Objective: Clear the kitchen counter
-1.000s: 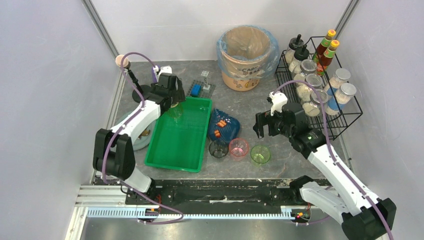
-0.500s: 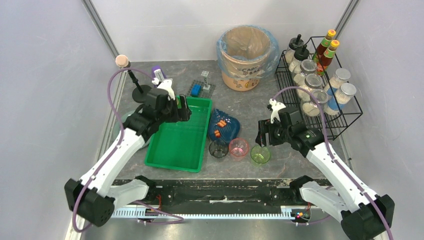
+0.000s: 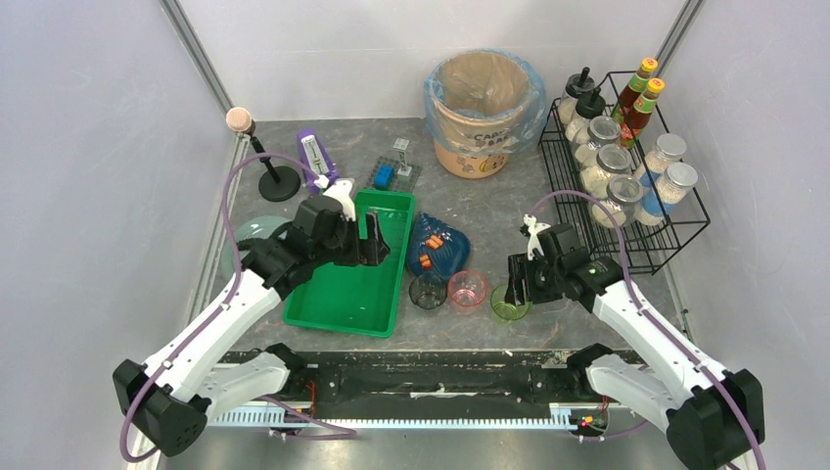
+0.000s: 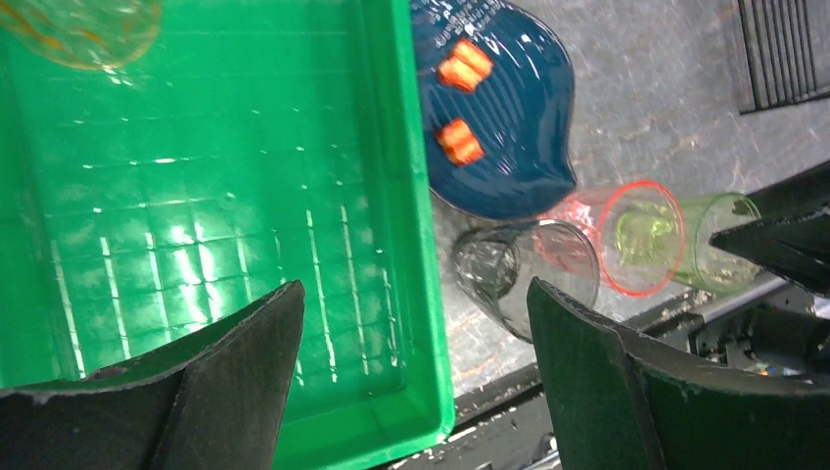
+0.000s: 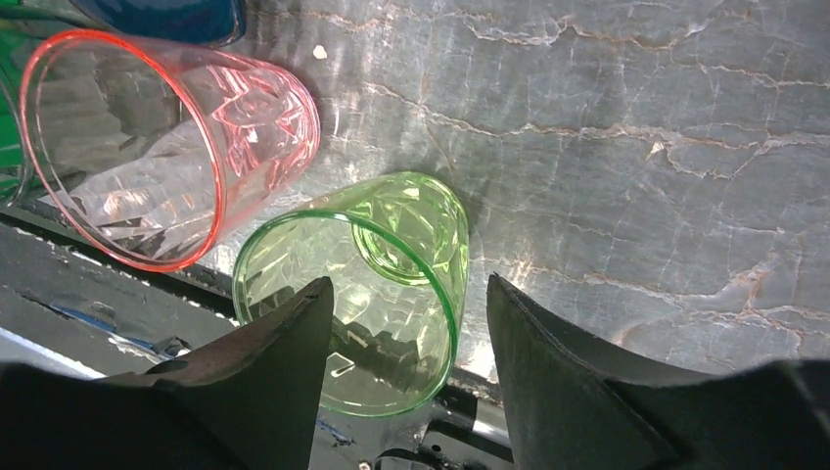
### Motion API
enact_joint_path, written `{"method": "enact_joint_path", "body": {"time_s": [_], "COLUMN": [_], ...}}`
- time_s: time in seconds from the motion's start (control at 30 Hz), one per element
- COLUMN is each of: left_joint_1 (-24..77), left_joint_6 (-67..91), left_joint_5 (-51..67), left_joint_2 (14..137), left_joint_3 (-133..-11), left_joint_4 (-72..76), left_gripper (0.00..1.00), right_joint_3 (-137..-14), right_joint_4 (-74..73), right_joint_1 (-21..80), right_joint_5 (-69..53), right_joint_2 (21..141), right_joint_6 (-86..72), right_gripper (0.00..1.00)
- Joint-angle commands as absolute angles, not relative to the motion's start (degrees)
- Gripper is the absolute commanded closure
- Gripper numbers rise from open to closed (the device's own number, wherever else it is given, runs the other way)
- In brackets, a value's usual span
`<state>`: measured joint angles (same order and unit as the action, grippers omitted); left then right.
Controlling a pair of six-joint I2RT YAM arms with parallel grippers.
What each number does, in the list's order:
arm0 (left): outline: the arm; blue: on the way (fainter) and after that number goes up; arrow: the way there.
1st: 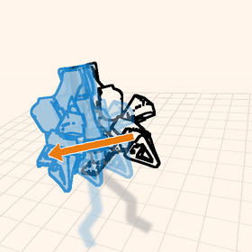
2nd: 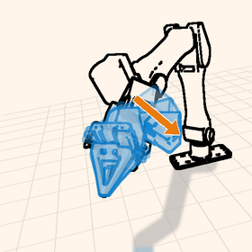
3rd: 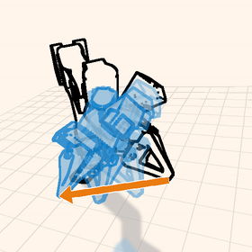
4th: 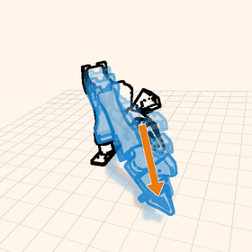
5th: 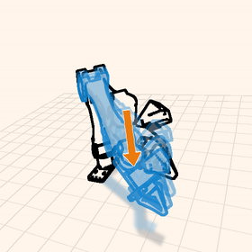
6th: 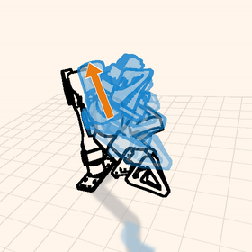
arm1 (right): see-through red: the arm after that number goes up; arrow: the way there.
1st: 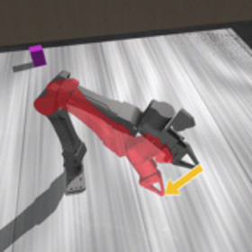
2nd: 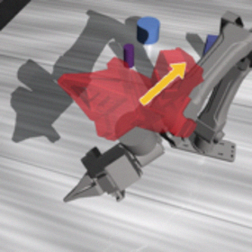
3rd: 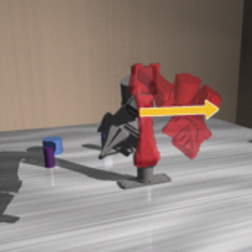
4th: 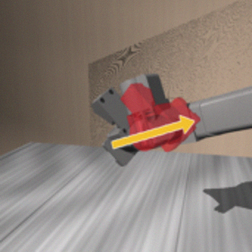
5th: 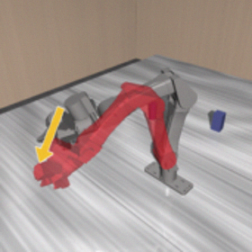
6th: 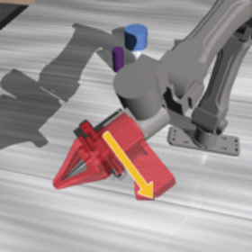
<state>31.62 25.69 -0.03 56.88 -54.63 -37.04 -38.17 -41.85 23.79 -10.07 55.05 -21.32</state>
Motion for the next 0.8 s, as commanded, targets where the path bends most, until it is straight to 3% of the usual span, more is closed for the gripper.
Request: {"method": "enact_joint_path", "body": {"time_s": [0.0,0.2,0.43,0.5,0.77], "left_joint_1": [37.4,41.52,41.84,41.84,41.76], "left_joint_6": [30.72,34.63,32.19,31.71,36.51], "left_joint_5": [-3.31,-3.26,-0.27,1.73,4.59], "left_joint_2": [58.13,61.32,65.39,65.73,62.98], "left_joint_3": [-55.18,-57.4,-63.37,-64.82,-62.25], "left_joint_4": [-37.43,-39.54,-38.73,-37.14,-21.83], "left_gripper": [0.11,0.11,0.11,0.11,0.09], "right_joint_3": [-37.73,-30.83,-32.41,-34.18,-39.1], "right_joint_4": [-43.68,-40.06,-36.38,-35.04,-23.07], "right_joint_1": [24.03,24.0,23.98,23.98,23.89], "right_joint_5": [-7.42,-4.03,-0.35,1.51,0.9], "right_joint_2": [51.88,48.41,48.07,47.04,41.3], "right_joint_6": [-18.22,-17.49,-19.69,-20.99,-25.17], "right_gripper": [0.39,0.51,0.96,1.0,1.0]}}
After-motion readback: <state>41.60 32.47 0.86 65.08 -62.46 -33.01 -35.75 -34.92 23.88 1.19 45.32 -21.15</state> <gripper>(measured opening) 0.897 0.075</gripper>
